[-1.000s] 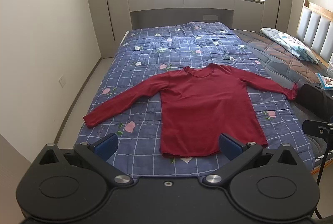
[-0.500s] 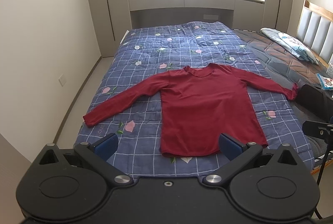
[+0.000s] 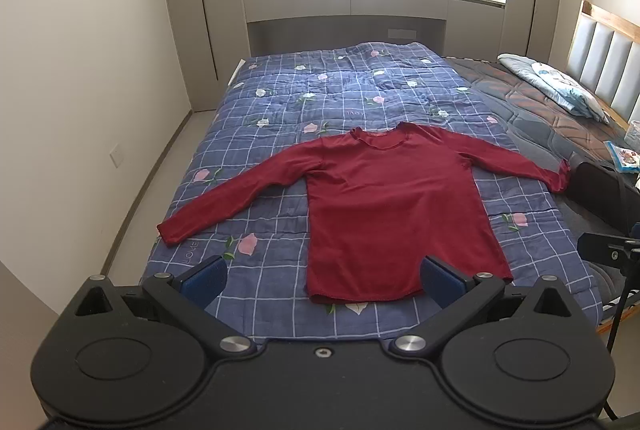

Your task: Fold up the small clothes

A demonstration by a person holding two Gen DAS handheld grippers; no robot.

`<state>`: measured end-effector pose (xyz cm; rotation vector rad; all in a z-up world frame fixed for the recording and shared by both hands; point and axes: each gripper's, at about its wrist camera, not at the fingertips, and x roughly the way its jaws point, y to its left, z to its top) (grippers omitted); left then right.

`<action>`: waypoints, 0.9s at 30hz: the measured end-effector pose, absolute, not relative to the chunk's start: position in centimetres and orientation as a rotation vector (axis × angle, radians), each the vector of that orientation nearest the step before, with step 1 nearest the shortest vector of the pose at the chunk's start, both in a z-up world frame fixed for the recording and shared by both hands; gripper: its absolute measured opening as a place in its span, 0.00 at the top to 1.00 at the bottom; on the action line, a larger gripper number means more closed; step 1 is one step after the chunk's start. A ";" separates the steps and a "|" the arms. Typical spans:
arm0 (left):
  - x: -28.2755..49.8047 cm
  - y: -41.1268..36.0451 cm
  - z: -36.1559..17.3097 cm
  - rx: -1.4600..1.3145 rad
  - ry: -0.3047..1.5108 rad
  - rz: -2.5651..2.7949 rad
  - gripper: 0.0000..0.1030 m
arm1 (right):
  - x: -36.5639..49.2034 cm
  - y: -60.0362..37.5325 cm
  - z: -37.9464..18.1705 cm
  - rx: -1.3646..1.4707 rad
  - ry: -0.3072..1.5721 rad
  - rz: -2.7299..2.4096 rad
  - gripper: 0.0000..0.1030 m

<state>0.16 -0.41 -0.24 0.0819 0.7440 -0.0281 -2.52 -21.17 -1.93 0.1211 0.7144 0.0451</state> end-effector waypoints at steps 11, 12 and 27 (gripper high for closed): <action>0.2 -0.3 -0.2 0.083 0.744 -0.037 0.01 | -2.6 -21.2 -2.1 0.129 0.718 0.037 0.00; 0.2 -0.4 -0.2 0.083 0.744 -0.038 0.01 | -2.5 -21.2 -2.1 0.129 0.718 0.037 0.00; 0.5 0.2 -0.4 0.081 0.744 -0.055 0.01 | -2.1 -21.1 -2.1 0.137 0.733 0.022 0.00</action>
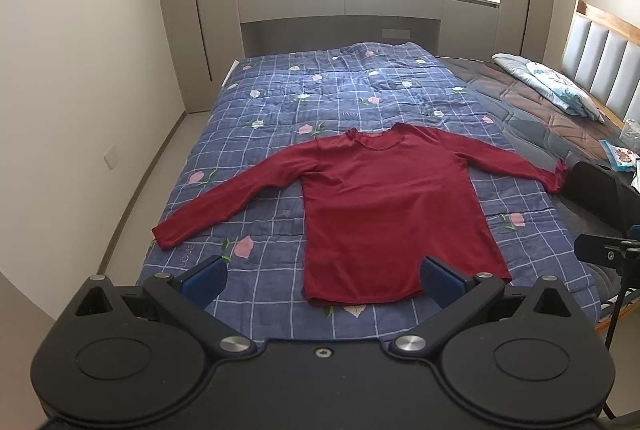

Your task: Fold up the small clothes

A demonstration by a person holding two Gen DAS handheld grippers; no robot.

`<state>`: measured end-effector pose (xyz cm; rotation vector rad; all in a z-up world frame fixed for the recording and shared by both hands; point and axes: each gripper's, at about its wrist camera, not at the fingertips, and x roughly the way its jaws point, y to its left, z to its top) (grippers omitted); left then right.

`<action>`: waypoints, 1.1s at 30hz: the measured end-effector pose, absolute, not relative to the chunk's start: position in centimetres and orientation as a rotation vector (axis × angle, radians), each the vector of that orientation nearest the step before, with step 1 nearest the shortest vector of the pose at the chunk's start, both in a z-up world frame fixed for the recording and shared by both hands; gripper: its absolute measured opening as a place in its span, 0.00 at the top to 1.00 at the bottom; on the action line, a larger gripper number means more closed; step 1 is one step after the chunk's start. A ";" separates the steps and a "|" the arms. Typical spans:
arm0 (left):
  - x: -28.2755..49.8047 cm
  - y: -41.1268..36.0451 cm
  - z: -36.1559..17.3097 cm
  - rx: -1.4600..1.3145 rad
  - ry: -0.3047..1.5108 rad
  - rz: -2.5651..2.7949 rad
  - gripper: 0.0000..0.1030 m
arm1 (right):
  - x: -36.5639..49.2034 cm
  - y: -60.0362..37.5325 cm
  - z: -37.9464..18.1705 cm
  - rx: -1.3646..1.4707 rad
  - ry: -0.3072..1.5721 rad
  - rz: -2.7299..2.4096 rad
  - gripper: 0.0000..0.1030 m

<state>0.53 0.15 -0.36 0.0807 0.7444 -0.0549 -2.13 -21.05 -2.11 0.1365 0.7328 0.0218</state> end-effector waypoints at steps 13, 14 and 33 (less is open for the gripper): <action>1.5 1.5 -0.8 0.077 0.775 -0.083 0.01 | -1.6 -19.6 -2.5 0.132 0.761 -0.009 0.00; 1.7 1.6 -1.0 0.078 0.785 -0.084 0.01 | -1.5 -19.4 -2.6 0.126 0.773 -0.017 0.00; 9.0 2.0 -5.8 0.136 1.081 0.021 0.01 | 5.5 -20.2 -2.2 0.033 0.890 -0.108 0.00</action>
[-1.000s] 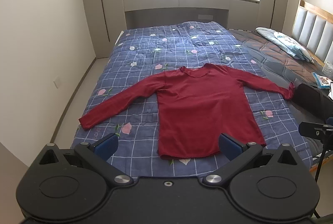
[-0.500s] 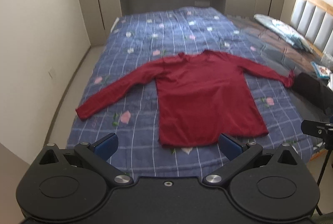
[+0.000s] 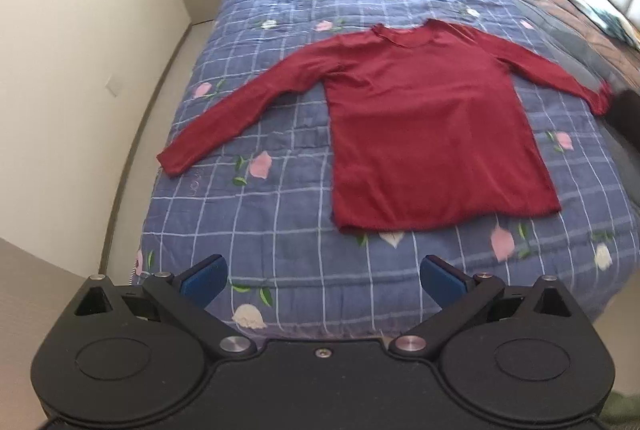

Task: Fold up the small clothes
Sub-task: 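Move the right tool to the sleeve cuff and close on it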

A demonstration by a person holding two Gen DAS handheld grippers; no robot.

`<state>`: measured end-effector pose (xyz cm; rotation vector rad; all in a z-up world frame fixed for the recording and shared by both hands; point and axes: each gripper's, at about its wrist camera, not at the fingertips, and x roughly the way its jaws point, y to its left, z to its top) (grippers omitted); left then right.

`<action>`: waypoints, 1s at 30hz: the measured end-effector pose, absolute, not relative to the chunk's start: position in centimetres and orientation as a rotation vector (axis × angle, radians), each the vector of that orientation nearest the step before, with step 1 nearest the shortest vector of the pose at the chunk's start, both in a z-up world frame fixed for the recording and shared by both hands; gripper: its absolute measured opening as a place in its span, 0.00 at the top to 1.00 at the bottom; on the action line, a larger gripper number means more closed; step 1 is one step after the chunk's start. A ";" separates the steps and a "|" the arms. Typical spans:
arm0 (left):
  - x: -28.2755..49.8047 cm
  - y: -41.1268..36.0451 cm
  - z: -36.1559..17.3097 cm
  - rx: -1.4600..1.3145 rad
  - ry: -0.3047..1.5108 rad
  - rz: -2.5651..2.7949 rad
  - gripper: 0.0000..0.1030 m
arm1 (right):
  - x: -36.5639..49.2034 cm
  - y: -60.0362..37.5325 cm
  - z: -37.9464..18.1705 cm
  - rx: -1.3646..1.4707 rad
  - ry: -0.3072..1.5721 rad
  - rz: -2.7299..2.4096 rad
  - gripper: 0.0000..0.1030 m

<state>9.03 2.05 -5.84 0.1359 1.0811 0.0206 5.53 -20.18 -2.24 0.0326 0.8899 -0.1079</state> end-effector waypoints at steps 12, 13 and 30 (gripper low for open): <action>20.4 -4.6 -5.4 0.057 1.088 0.152 0.01 | 18.5 -29.2 -1.1 0.090 0.867 -0.045 0.00; 21.6 -5.6 -5.5 0.050 1.096 0.162 0.01 | 19.9 -30.3 -1.2 0.095 0.879 -0.044 0.00; 38.5 -20.3 -10.6 -0.214 1.095 0.049 0.01 | 30.4 -51.2 -13.1 0.413 0.781 -0.253 0.00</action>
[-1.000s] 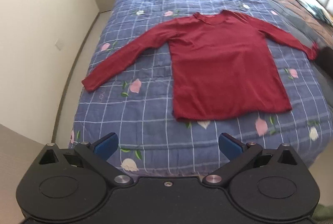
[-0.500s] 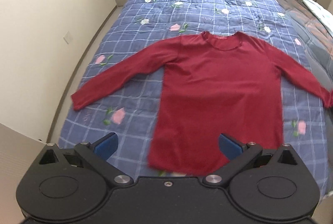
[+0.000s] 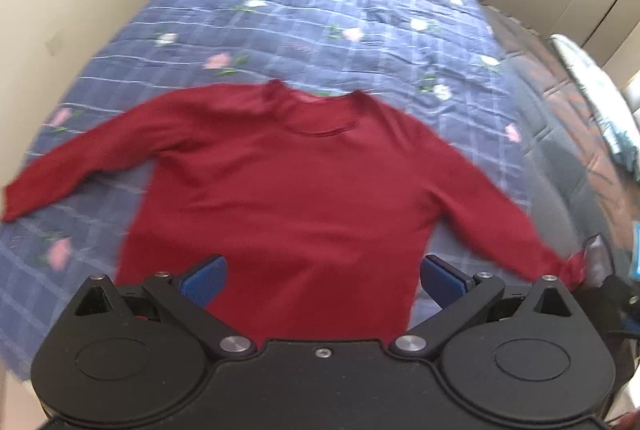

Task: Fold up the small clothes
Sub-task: 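Move the right tool to the sleeve cuff and close on it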

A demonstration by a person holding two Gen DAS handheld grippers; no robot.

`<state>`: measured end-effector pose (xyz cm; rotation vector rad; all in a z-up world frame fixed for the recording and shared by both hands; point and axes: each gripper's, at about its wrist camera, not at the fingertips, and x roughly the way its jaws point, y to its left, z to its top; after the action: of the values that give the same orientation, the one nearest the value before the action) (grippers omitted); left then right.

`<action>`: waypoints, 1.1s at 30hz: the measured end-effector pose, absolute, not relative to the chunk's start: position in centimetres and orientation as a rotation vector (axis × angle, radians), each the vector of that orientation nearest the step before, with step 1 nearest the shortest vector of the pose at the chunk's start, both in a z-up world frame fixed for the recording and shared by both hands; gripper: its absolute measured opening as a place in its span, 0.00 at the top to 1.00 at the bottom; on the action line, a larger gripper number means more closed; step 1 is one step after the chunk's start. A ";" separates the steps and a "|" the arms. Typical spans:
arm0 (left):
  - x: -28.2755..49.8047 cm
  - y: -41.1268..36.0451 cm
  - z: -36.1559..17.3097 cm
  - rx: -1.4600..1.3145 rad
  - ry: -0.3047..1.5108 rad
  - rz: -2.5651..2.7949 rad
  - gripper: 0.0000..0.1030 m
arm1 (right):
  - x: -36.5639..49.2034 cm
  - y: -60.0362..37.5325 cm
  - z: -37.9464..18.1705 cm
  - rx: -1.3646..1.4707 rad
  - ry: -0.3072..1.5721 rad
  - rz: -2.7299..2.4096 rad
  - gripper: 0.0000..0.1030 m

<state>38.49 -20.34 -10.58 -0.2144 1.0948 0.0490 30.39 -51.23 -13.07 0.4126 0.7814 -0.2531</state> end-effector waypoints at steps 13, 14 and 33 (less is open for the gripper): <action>44.0 -25.9 -22.8 -0.043 1.172 0.094 0.01 | 34.7 -61.6 -28.7 0.485 0.729 -0.617 0.01; 44.1 -26.0 -23.7 -0.051 1.181 0.092 0.01 | 34.8 -62.0 -29.3 0.501 0.726 -0.628 0.02; 43.9 -26.1 -26.7 -0.079 1.209 0.098 0.01 | 34.2 -65.0 -33.3 0.824 0.689 -0.824 0.62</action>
<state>43.94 -26.13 -26.66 -0.0791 1.2087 0.0979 34.21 -65.05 -33.35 0.8240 0.6892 -0.8235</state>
